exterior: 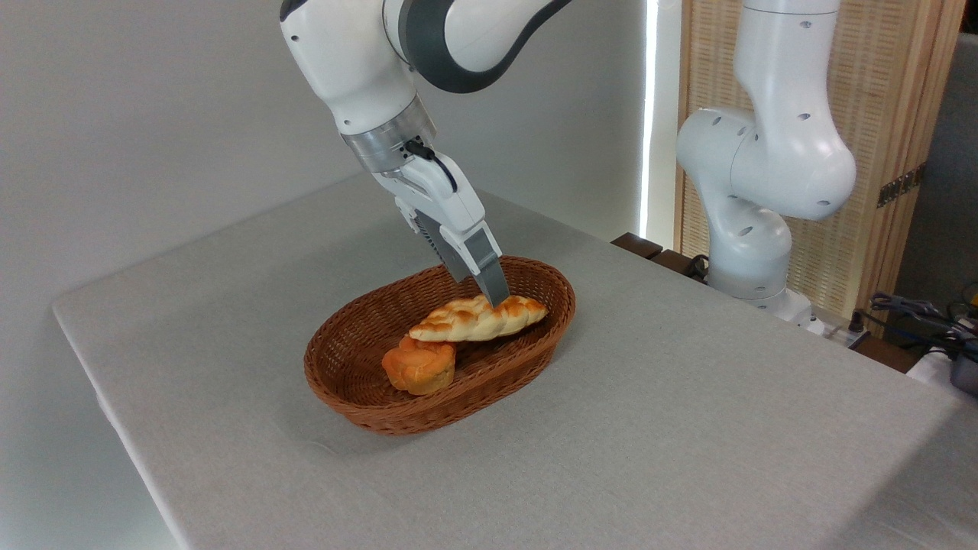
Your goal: Put bread into the basket
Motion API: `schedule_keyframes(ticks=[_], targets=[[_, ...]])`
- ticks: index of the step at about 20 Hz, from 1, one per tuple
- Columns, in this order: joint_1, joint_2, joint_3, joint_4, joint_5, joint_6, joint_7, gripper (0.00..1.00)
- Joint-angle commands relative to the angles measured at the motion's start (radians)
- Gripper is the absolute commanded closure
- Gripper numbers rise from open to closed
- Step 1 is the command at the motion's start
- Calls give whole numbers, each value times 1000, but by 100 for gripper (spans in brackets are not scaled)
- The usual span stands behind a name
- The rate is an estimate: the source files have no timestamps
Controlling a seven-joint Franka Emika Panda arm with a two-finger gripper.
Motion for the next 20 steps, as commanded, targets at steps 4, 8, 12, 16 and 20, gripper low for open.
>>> schedule_keyframes(ticks=[4,8,12,16,20], targets=[[14,-19,-4,42,-11,22,-13,0],[39,-16,22,166,-11,20,49,0],[40,-10,99,269,-12,22,128,0],[42,43,142,370,-11,22,84,0],[42,74,149,396,-11,52,82,0]])
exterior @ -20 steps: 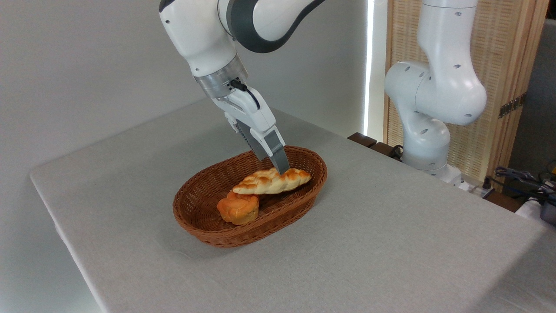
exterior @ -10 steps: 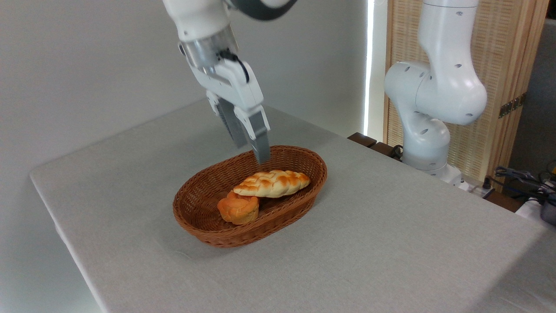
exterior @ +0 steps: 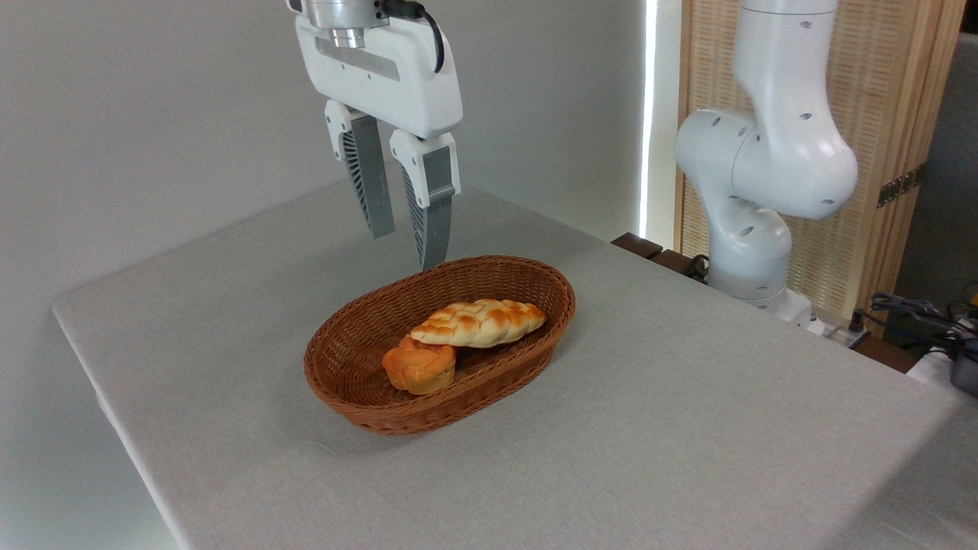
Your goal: Put bread into the basket
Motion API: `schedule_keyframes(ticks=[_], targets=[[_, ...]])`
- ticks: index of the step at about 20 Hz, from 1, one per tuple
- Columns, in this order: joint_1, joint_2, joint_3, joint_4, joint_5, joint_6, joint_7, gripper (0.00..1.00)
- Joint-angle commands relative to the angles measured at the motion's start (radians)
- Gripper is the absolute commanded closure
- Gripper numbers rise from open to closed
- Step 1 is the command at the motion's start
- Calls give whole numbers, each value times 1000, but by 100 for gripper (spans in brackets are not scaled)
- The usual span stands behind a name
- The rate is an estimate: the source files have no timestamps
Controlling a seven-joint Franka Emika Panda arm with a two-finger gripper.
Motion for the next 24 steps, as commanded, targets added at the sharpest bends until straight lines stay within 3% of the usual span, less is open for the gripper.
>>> schedule_keyframes(ticks=[1,9,12,24], targets=[[-6,46,7,44,-11,34,-15,0],[22,50,10,42,-15,34,-16,0],[22,52,15,44,-46,26,-45,0],[22,52,12,44,-35,-26,-39,0]])
